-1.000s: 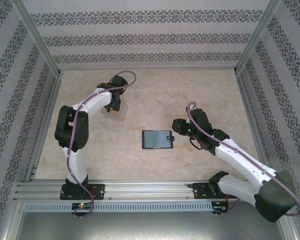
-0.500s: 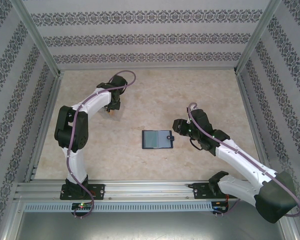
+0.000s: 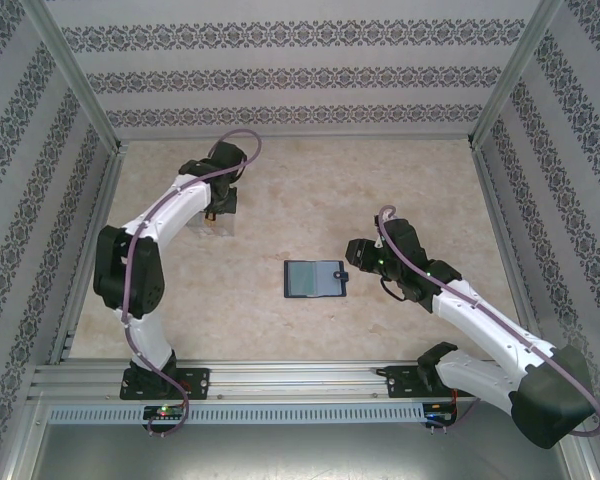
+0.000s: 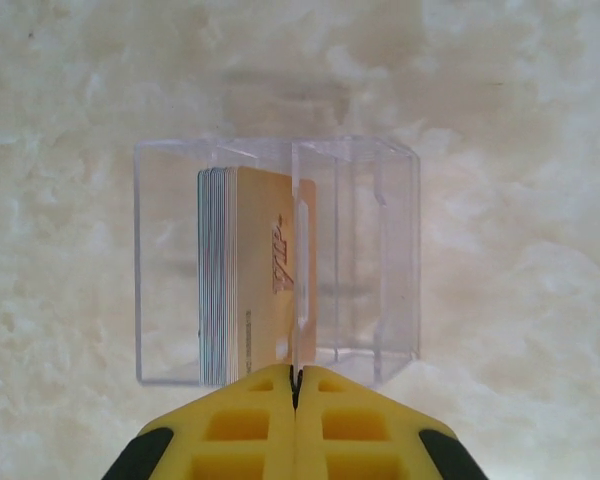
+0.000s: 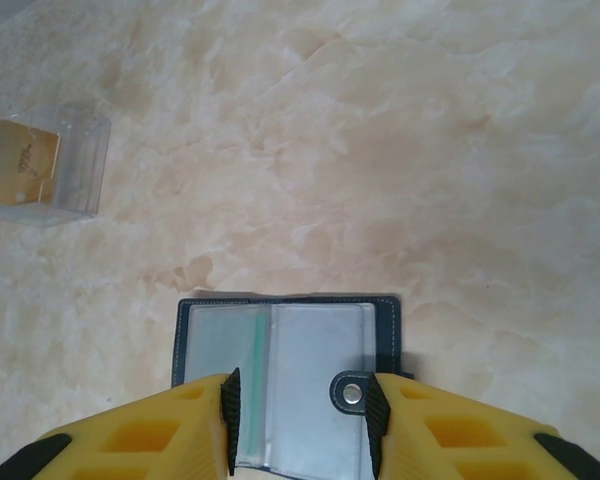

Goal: Put the credit cards into the card holder
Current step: Pick up the credit card from the storage box, then insert the credit card into the card slot.

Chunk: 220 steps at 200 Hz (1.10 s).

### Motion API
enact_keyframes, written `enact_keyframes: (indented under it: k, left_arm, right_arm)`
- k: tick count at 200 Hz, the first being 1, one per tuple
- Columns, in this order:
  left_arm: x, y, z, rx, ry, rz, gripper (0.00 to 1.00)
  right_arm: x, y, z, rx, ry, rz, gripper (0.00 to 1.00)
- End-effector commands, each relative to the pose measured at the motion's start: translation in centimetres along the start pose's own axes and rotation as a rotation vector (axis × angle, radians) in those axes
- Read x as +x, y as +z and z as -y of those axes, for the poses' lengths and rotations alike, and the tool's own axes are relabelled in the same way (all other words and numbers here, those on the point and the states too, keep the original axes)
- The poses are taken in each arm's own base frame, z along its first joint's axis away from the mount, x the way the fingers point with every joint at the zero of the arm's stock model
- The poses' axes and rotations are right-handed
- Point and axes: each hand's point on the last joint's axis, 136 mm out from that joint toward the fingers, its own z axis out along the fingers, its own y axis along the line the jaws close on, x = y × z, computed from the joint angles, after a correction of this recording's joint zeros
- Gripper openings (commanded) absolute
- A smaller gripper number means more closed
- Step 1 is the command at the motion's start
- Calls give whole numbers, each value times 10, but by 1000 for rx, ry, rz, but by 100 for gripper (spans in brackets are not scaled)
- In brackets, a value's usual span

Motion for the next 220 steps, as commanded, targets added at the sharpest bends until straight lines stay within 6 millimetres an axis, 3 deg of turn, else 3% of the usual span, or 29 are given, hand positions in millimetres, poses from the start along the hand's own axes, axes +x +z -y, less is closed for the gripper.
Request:
enact_keyframes:
  k: [1, 21, 49, 69, 104, 127, 150, 220]
  left_arm:
    - [9, -33, 3, 108, -63, -40, 0]
    - [12, -51, 28, 294, -94, -35, 3]
    - [12, -75, 99, 754, -158, -117, 4]
    - [13, -83, 135, 957, -246, -193, 4]
    - [20, -114, 186, 1188, -184, -197, 5]
    - [27, -126, 205, 1280, -172, -183, 4]
    - [42, -118, 218, 1282, -148, -200, 5]
    - [72, -121, 253, 1372, -163, -270, 5]
  right_arm:
    - [-6, -3, -17, -74, -7, 2, 41]
    - [-5, -5, -43, -188, -39, -22, 37]
    - [6, -18, -71, -310, -80, -72, 37]
    - [9, -27, -77, -389, -22, -59, 45]
    - [5, -33, -79, -452, 118, -48, 50]
    - [4, -28, -65, -442, 226, -46, 55]
    - [13, -14, -48, -426, 278, -117, 56]
    - [0, 7, -39, -575, 452, -159, 55]
